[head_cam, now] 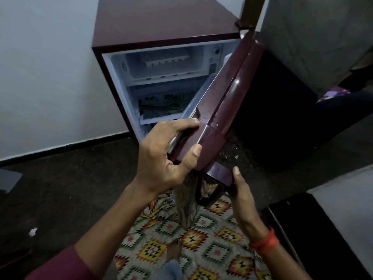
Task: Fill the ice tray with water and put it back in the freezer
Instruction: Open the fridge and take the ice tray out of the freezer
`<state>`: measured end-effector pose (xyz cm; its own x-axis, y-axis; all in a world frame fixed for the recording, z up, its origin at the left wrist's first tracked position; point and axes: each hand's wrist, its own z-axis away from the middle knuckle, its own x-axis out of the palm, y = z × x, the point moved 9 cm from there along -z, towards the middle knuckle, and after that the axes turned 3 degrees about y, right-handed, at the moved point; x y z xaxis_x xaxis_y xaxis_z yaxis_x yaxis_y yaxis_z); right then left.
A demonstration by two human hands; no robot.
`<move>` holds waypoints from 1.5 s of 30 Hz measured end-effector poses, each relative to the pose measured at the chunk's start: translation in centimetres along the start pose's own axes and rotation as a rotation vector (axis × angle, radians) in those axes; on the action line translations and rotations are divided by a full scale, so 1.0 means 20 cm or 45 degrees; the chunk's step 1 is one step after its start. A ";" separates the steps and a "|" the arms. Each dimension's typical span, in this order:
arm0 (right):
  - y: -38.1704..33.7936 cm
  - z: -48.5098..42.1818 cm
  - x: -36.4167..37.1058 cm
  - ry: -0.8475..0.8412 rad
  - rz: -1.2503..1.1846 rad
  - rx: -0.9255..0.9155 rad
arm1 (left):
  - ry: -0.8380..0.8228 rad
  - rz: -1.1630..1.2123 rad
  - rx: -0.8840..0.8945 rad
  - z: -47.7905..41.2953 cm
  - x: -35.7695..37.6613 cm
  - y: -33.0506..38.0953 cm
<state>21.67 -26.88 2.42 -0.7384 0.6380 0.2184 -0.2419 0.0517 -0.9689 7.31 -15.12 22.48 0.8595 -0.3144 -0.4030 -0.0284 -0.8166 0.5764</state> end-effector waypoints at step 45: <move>-1.19 0.30 -1.57 1.636 0.944 -0.741 | -1.216 -0.271 0.306 0.08 1.65 -0.09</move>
<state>46.77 -52.69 19.29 0.4931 0.8339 -0.2478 0.3989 -0.4699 -0.7875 34.85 -24.86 7.00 0.0928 -0.3207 -0.9426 -0.1143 -0.9439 0.3098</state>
